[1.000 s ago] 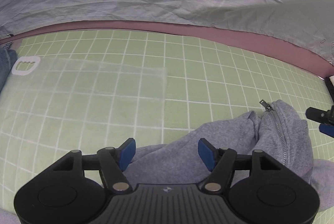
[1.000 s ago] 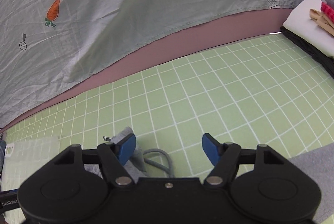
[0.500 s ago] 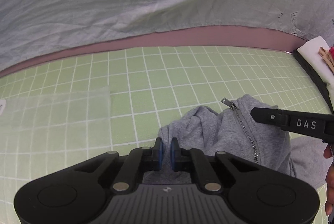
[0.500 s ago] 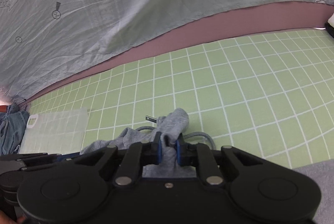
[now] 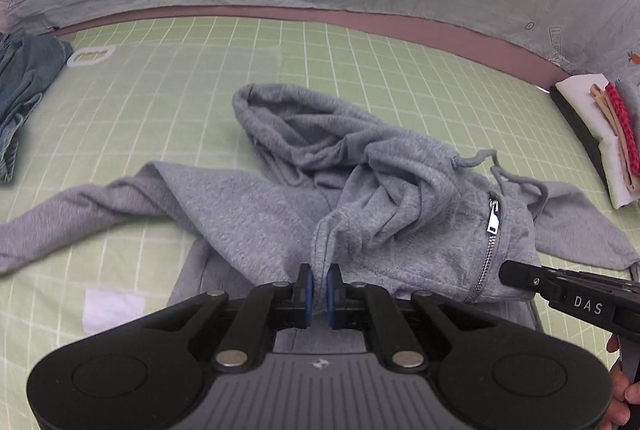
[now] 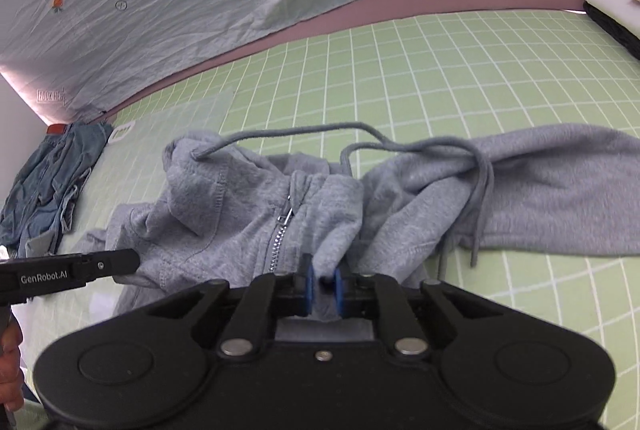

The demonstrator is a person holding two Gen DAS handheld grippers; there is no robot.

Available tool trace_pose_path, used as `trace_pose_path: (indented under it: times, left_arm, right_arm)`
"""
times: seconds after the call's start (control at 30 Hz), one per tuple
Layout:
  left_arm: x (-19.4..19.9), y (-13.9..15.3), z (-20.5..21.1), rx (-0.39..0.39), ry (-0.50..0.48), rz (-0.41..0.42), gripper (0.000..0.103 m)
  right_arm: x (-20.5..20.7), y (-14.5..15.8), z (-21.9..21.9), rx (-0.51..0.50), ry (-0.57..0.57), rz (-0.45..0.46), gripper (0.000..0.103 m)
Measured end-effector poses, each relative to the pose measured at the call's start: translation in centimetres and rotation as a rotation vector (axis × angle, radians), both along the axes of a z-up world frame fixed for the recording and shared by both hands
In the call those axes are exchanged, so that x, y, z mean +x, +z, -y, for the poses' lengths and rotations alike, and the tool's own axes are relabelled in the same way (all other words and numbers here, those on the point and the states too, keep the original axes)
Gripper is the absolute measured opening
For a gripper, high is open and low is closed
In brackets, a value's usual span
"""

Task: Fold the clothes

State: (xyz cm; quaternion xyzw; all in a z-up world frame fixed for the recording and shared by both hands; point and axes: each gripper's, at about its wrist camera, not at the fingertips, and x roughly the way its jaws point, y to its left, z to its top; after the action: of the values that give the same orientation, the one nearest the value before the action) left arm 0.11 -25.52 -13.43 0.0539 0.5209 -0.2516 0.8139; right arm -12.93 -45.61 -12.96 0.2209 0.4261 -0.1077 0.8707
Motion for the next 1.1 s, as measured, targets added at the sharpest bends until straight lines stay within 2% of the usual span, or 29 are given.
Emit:
trace_pose_path:
  times: [0.17, 0.27, 0.4, 0.53, 0.63, 0.7, 0.8, 0.9, 1.1]
  left_arm:
    - [-4.3, -0.5, -3.5, 0.005, 0.055, -0.052, 0.007]
    - [-4.5, 0.5, -3.6, -0.016, 0.067, -0.027, 0.009]
    - [-4.5, 2.2, -3.7, -0.052, 0.085, -0.003, 0.013]
    - [-3.7, 4.5, -4.4, -0.121, 0.145, 0.015, 0.013]
    - [-2.6, 5.8, -4.9, -0.175, 0.198, 0.028, 0.017]
    - [-1.7, 5.7, -4.8, -0.177, 0.212, 0.032, 0.019]
    - [-0.3, 5.0, -4.1, -0.137, 0.223, 0.023, 0.019]
    - [1.0, 3.9, -3.6, -0.123, 0.216, -0.008, 0.019]
    - [3.8, 2.0, -2.3, -0.064, 0.155, -0.027, 0.019]
  right_arm:
    - [-2.4, -1.7, -1.5, 0.004, 0.021, -0.046, 0.01]
    - [-2.9, -1.5, -1.8, -0.013, 0.024, -0.052, 0.014]
    - [-3.7, 0.1, -1.3, -0.025, -0.016, 0.016, 0.035]
    - [-3.7, 2.2, -0.2, -0.07, -0.061, 0.077, 0.04]
    - [-2.7, 3.5, 0.0, -0.126, -0.057, 0.108, 0.04]
    - [-1.5, 4.0, 0.0, -0.144, -0.033, 0.125, 0.038]
    - [1.0, 3.7, -0.8, -0.141, 0.029, 0.133, 0.024]
    - [3.7, 3.0, -2.2, -0.128, 0.097, 0.135, 0.019]
    - [8.2, 1.3, -4.5, -0.117, 0.221, 0.104, 0.018]
